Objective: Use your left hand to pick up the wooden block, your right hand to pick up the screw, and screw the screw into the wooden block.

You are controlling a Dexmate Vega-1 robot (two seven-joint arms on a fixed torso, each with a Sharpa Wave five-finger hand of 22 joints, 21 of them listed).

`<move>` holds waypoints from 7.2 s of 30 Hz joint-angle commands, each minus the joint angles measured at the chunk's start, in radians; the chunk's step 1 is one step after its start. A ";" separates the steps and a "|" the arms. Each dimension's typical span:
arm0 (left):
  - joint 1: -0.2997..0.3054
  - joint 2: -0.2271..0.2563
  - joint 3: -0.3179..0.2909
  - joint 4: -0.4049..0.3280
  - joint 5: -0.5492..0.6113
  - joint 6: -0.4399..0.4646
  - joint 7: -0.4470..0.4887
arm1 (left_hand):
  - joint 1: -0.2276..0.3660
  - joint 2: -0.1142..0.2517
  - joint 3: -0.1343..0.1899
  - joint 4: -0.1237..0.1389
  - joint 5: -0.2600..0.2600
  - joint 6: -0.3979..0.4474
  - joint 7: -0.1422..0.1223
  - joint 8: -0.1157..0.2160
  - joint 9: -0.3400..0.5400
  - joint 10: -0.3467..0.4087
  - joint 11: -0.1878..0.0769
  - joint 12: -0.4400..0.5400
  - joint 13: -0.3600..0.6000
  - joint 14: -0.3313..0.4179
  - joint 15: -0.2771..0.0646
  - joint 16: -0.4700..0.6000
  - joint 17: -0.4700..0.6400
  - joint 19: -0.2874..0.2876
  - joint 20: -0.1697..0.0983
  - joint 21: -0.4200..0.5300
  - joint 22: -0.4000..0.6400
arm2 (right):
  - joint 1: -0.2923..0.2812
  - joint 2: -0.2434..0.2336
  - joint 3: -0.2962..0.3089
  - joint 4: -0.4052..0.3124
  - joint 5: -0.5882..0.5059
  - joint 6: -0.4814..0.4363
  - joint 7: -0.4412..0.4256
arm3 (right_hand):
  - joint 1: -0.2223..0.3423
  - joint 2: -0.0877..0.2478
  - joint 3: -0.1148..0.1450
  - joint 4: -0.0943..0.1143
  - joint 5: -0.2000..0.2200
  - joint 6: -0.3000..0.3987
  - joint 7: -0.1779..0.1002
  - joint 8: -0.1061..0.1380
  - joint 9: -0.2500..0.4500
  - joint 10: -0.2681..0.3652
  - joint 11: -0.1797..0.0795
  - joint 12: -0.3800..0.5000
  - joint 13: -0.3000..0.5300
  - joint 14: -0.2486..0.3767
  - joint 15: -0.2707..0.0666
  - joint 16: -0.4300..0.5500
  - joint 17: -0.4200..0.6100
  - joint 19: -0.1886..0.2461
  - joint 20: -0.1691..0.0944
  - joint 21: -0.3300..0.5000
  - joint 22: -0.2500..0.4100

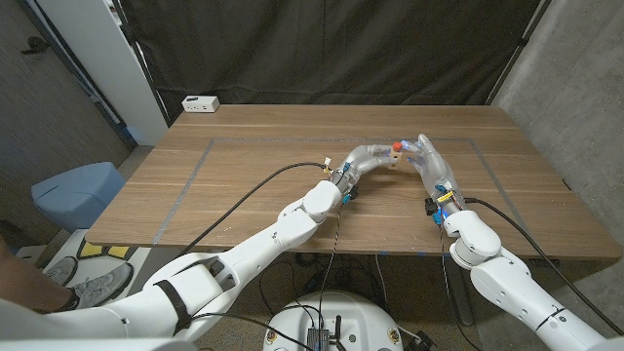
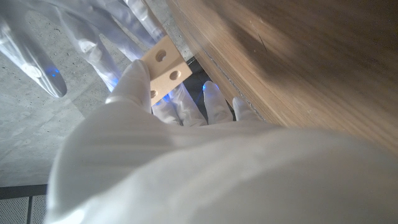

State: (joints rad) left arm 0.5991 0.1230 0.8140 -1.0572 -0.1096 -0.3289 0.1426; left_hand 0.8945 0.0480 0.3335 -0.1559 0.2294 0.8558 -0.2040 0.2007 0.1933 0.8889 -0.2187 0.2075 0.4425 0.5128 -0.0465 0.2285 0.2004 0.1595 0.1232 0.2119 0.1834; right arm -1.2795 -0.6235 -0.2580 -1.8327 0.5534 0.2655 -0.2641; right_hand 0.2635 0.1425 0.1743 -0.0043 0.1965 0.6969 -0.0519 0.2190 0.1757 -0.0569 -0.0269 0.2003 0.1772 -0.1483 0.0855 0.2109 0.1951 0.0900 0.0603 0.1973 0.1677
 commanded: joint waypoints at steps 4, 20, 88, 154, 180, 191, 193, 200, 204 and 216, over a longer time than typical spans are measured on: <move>-0.012 -0.010 0.001 0.026 -0.007 -0.006 -0.009 | -0.021 0.034 0.016 0.004 0.005 0.053 0.028 0.011 0.003 0.007 0.002 0.005 0.002 0.008 -0.069 0.002 -0.001 0.007 -0.001 0.004 0.005 | 0.000 -0.002 0.000 -0.001 0.002 -0.012 0.001 | 0.003 0.001 0.010 -0.001 0.008 0.032 0.002 0.011 0.003 0.015 -0.018 0.007 0.001 0.010 -0.009 0.004 0.002 0.018 -0.001 0.004 0.001; -0.022 -0.021 0.000 0.057 -0.016 -0.015 -0.014 | -0.021 0.035 0.017 0.004 0.006 0.053 0.029 0.011 0.003 0.006 0.002 0.005 0.002 0.010 -0.068 0.001 -0.001 0.008 -0.001 0.004 0.005 | 0.006 -0.010 -0.004 -0.005 0.005 -0.029 0.007 | 0.003 0.000 0.018 -0.003 0.008 0.078 0.013 0.014 0.004 0.040 -0.032 0.007 0.001 0.028 -0.019 0.007 0.001 0.035 -0.005 0.004 0.001; 0.000 0.000 0.007 -0.007 0.004 0.007 0.000 | -0.023 0.035 0.019 0.004 0.005 0.052 0.030 0.011 0.003 0.006 0.003 0.005 0.002 0.011 -0.068 0.001 0.000 0.015 0.001 0.005 0.005 | -0.026 -0.016 0.038 -0.018 -0.011 -0.032 -0.032 | -0.008 -0.016 0.050 -0.019 0.001 0.027 -0.006 -0.047 0.007 0.047 -0.001 -0.024 0.003 0.053 -0.005 -0.013 0.002 0.052 0.035 -0.015 0.002; -0.012 -0.008 0.008 0.018 -0.001 -0.002 -0.012 | -0.024 0.035 0.019 0.004 0.004 0.049 0.032 0.009 0.003 0.004 0.003 0.005 0.002 0.013 -0.067 0.001 0.000 0.018 0.001 0.005 0.005 | 0.063 -0.076 -0.005 0.044 0.065 -0.043 0.140 | -0.106 -0.027 0.035 0.023 0.008 -0.128 -0.021 -0.016 0.006 -0.130 -0.008 -0.013 0.004 -0.091 0.029 -0.016 0.014 -0.086 0.054 -0.012 0.004; -0.010 -0.007 0.005 0.020 -0.005 -0.005 -0.013 | -0.024 0.034 0.019 0.004 0.004 0.050 0.030 0.009 0.003 0.005 0.003 0.006 0.002 0.013 -0.067 0.001 0.000 0.018 0.001 0.004 0.005 | 0.049 -0.062 -0.003 0.035 0.057 -0.036 0.101 | -0.101 -0.024 0.046 0.018 0.013 -0.056 -0.004 -0.002 0.008 -0.079 -0.026 0.001 0.002 -0.056 0.020 -0.003 0.007 -0.055 0.048 0.000 0.003; -0.010 -0.008 0.005 0.020 -0.006 -0.004 -0.014 | -0.025 0.035 0.019 0.004 0.004 0.050 0.029 0.009 0.003 0.005 0.003 0.006 0.002 0.013 -0.066 0.001 0.000 0.018 0.001 0.004 0.005 | 0.040 -0.062 0.001 0.028 0.058 -0.041 0.090 | -0.097 -0.023 0.051 0.014 0.014 -0.035 -0.003 0.000 0.008 -0.062 -0.032 0.004 0.002 -0.044 0.016 -0.001 0.005 -0.045 0.048 0.001 0.002; -0.010 -0.008 0.005 0.021 -0.008 -0.004 -0.015 | -0.025 0.035 0.019 0.004 0.004 0.051 0.029 0.010 0.003 0.005 0.003 0.006 0.002 0.013 -0.066 0.001 0.000 0.018 0.000 0.004 0.005 | 0.036 -0.063 0.002 0.025 0.058 -0.042 0.087 | -0.096 -0.023 0.052 0.014 0.014 -0.032 -0.003 0.000 0.008 -0.060 -0.033 0.003 0.002 -0.042 0.014 0.000 0.005 -0.043 0.048 0.002 0.002; -0.009 -0.009 0.005 0.023 -0.008 -0.008 -0.014 | -0.025 0.035 0.019 0.003 0.004 0.051 0.030 0.010 0.003 0.006 0.003 0.006 0.002 0.014 -0.065 0.002 0.000 0.019 0.000 0.004 0.005 | 0.029 -0.064 0.005 0.019 0.060 -0.045 0.082 | -0.094 -0.022 0.055 0.012 0.015 -0.021 -0.001 0.000 0.008 -0.051 -0.038 0.004 0.002 -0.036 0.011 0.001 0.004 -0.036 0.049 0.003 0.002; -0.008 -0.008 0.004 0.021 -0.009 -0.007 -0.014 | -0.024 0.035 0.019 0.003 0.004 0.050 0.032 0.010 0.003 0.005 0.003 0.006 0.002 0.014 -0.066 0.002 0.000 0.019 0.000 0.004 0.005 | 0.027 -0.065 0.006 0.017 0.060 -0.048 0.082 | -0.093 -0.021 0.056 0.011 0.015 -0.016 -0.001 0.000 0.008 -0.048 -0.038 0.004 0.002 -0.032 0.010 0.001 0.003 -0.032 0.051 0.004 0.002; -0.009 -0.009 0.004 0.025 -0.012 -0.010 -0.020 | -0.025 0.036 0.020 0.004 0.004 0.051 0.033 0.010 0.003 0.005 0.003 0.006 0.002 0.014 -0.066 0.001 0.000 0.020 0.000 0.004 0.005 | 0.009 -0.073 0.014 -0.003 0.060 -0.059 0.068 | -0.090 -0.020 0.061 0.009 0.015 0.002 -0.001 0.002 0.008 -0.033 -0.044 0.006 0.002 -0.024 0.008 0.002 0.003 -0.023 0.055 0.004 0.002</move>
State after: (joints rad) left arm 0.5904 0.1147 0.8182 -1.0348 -0.1182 -0.3366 0.1271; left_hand 0.8945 0.0480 0.3400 -0.1575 0.2289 0.8559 -0.2040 0.2007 0.1934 0.8835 -0.2165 0.2043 0.4431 0.5176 -0.0518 0.2285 0.2004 0.1699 0.1232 0.2119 0.1835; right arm -1.2553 -0.6903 -0.2505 -1.8207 0.6123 0.2150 -0.1855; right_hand 0.1635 0.1187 0.2277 0.0051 0.2042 0.6881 -0.0535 0.2153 0.1790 -0.0926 -0.0697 0.1965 0.1771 -0.1717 0.0979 0.2050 0.1951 0.0628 0.1125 0.1973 0.1676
